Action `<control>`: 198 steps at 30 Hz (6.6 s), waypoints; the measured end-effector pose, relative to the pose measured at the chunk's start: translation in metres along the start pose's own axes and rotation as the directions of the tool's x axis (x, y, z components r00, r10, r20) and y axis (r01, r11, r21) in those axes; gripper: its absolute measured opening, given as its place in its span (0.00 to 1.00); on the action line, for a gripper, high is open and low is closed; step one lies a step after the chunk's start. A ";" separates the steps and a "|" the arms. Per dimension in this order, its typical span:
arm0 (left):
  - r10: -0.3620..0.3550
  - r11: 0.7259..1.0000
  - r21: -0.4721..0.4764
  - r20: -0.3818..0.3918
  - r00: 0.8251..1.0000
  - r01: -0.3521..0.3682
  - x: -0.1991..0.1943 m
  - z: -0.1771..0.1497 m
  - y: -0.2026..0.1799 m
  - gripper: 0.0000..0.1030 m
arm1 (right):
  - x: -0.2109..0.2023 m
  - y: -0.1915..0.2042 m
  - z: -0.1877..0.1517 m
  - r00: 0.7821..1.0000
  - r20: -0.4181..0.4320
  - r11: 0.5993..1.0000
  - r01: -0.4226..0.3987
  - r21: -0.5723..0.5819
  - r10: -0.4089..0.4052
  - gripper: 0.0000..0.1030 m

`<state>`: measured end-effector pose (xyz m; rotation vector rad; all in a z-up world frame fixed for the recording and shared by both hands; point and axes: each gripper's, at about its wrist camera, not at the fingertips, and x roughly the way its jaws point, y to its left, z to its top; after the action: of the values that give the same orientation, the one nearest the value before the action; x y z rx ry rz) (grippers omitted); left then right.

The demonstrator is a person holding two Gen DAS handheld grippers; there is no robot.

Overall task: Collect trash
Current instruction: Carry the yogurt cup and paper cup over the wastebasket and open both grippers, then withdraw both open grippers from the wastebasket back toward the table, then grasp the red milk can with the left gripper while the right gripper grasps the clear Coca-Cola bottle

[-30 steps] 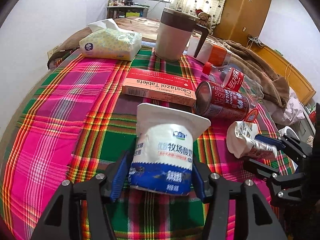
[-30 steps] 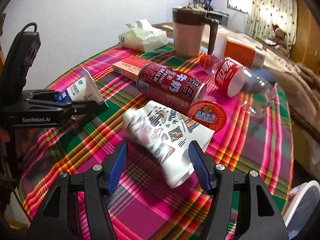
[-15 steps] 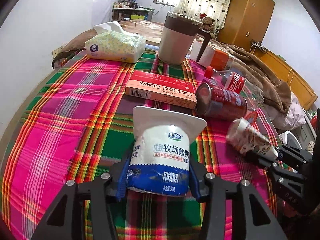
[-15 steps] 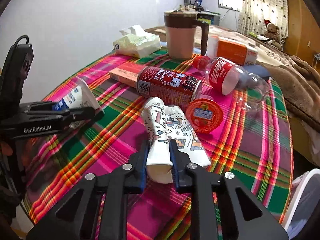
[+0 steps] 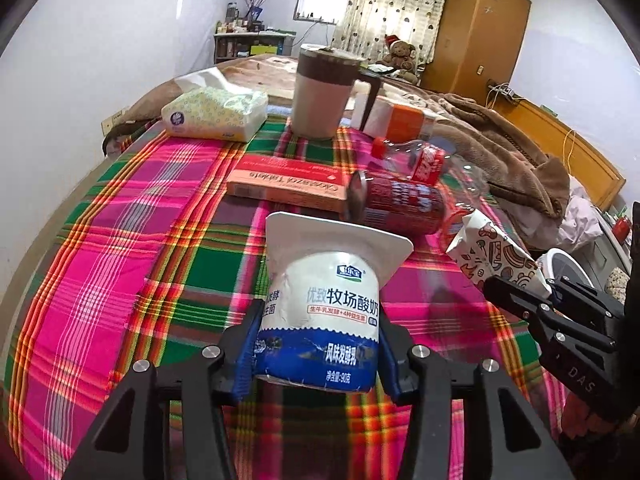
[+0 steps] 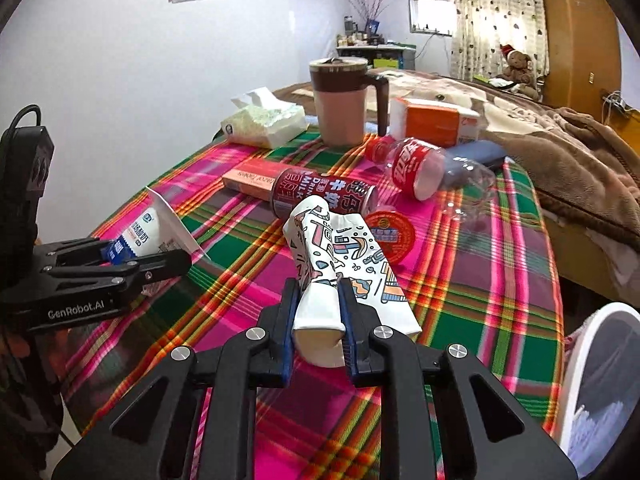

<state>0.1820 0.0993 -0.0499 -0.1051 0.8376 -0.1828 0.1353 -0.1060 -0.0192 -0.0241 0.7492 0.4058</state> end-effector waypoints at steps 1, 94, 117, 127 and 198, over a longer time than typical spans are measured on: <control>-0.001 1.000 0.007 0.009 1.000 0.001 -0.004 0.000 -0.005 0.48 | -0.004 -0.001 0.000 1.000 0.010 1.000 0.000 0.004 0.000 0.19; -0.341 0.868 0.349 -0.096 0.935 0.352 0.022 -0.009 -0.321 0.64 | -0.133 -0.194 -0.085 0.881 -0.064 0.812 0.459 0.362 -0.469 0.47; -0.212 0.965 0.174 0.066 0.975 0.198 -0.006 0.033 -0.179 0.67 | -0.105 -0.138 -0.035 0.932 0.065 0.902 0.325 0.284 -0.357 0.53; -0.128 0.991 0.042 0.076 0.989 0.125 0.005 0.060 -0.104 0.69 | -0.063 -0.118 0.008 0.959 0.068 0.948 0.261 0.182 -0.277 0.59; -0.041 0.993 -0.116 -0.177 0.983 0.021 0.077 0.044 -0.037 0.60 | 0.120 -0.099 0.086 0.962 -0.273 0.994 0.032 0.101 -0.003 0.63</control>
<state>0.2609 0.0488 -0.0709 -0.2108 1.0264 -0.1760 0.3073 -0.1410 -0.0477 0.0120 1.0411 0.3496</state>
